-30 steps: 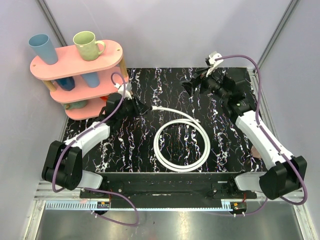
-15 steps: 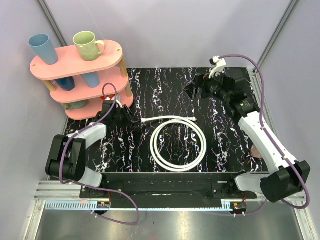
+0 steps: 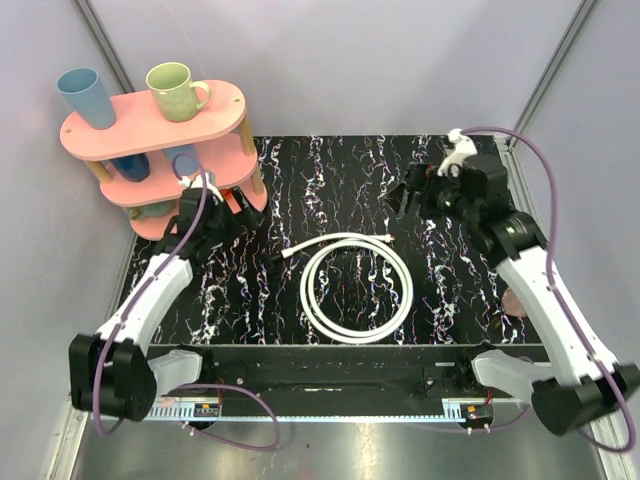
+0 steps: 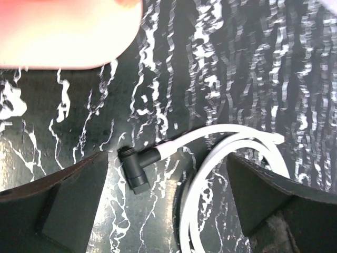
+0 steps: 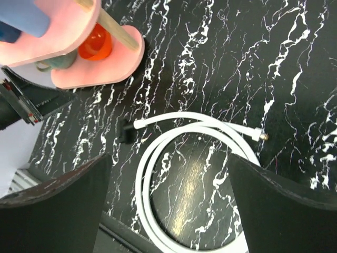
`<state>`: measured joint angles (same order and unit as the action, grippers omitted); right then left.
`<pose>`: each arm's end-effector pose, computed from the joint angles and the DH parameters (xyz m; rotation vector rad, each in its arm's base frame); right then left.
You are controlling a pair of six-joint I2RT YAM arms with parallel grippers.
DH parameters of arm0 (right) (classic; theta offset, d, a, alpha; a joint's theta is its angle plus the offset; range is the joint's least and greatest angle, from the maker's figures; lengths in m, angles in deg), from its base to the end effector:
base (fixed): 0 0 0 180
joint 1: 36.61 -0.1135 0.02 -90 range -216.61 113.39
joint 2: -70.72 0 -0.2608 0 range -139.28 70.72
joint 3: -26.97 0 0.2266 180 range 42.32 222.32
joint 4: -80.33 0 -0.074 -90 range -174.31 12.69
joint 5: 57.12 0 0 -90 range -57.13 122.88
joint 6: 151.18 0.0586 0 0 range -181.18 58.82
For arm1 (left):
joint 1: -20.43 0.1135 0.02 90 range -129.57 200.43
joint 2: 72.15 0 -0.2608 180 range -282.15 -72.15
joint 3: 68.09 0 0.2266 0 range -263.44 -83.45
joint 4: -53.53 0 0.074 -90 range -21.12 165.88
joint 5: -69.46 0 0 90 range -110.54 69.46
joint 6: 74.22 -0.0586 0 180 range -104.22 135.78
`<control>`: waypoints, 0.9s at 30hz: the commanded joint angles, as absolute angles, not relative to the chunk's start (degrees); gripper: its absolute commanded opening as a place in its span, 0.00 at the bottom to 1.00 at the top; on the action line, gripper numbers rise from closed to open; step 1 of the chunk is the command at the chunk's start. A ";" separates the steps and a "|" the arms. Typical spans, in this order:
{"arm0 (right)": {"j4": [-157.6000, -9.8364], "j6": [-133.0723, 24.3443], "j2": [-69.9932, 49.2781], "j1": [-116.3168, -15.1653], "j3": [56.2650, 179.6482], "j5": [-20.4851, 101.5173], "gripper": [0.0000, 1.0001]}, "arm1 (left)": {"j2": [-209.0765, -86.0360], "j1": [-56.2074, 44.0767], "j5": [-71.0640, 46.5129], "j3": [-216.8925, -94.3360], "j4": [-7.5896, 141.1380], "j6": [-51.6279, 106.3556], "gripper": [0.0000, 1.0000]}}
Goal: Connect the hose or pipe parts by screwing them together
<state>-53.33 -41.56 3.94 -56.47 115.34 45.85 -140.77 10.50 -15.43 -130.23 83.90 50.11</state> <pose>0.2278 0.0963 0.3817 -0.1534 2.0485 0.6622 0.2513 -0.0493 0.2514 -0.4285 2.2209 -0.5196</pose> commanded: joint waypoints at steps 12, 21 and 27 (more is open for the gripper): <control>-44.85 -37.19 30.03 -56.65 110.35 35.00 1.00 | -115.93 10.77 10.23 -133.03 78.11 42.86 0.99; -46.78 -34.28 31.26 -56.65 107.63 33.23 1.00 | -113.02 10.68 8.82 -130.11 80.74 45.23 0.99; -48.54 -34.20 31.61 -56.65 105.34 34.55 1.00 | -112.93 10.68 8.47 -131.96 81.27 46.10 0.99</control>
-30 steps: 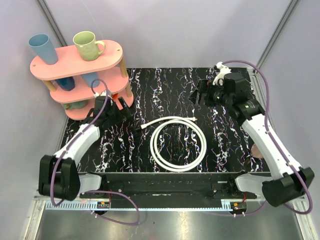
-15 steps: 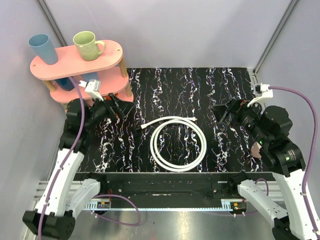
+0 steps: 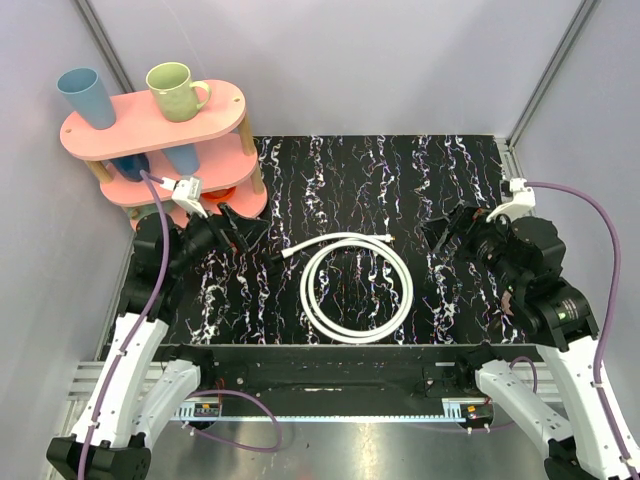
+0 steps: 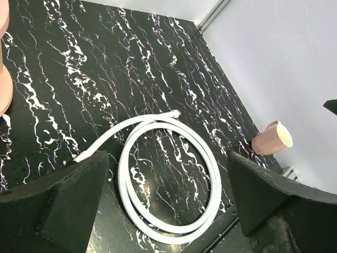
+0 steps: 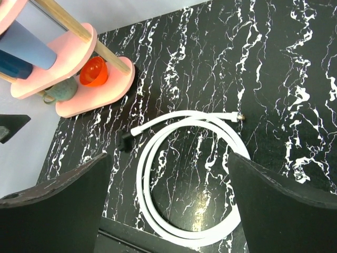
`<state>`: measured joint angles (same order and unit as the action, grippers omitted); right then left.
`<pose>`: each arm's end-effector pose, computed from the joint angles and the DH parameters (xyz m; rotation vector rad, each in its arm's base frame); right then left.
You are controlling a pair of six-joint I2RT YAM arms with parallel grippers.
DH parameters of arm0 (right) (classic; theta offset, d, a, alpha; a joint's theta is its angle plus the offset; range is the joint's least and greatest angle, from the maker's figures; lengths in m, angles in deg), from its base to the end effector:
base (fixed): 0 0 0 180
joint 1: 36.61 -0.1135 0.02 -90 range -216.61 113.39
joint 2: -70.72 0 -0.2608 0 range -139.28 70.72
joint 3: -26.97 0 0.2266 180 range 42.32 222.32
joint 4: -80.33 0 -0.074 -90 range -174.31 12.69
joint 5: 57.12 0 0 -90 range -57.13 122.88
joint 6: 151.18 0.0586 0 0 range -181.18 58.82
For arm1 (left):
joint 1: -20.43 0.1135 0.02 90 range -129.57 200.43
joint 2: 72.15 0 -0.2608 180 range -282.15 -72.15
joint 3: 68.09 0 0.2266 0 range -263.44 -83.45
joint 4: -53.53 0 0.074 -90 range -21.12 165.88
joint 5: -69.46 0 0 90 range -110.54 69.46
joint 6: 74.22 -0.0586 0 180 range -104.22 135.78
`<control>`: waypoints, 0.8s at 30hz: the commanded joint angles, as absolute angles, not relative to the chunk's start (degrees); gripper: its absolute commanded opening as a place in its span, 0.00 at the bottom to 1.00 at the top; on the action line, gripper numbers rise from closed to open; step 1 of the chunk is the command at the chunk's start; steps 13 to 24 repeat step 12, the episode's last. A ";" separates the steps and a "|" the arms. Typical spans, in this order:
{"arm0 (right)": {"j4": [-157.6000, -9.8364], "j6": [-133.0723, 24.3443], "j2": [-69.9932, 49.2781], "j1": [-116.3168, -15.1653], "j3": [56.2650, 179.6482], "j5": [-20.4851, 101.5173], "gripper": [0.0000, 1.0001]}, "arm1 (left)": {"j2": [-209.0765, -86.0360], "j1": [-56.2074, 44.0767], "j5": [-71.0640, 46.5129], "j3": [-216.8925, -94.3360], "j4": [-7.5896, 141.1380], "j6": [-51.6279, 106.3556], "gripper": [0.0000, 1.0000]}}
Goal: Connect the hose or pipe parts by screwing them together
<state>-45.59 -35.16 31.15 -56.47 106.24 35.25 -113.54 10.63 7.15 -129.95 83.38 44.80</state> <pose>0.1136 0.0436 0.3915 0.0703 1.8622 0.5990 0.1539 -0.0542 0.3447 0.0693 1.8030 -0.9085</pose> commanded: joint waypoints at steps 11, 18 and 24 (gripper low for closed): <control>-50.65 -34.72 31.08 -56.65 104.02 35.69 1.00 | -113.28 10.68 7.15 -134.95 83.91 43.56 0.99; -50.83 -34.64 31.17 -56.65 104.02 35.60 1.00 | -113.46 10.68 7.24 -135.04 83.82 43.47 0.99; -50.83 -34.64 31.17 -56.65 104.02 35.60 1.00 | -113.46 10.68 7.24 -135.04 83.82 43.47 0.99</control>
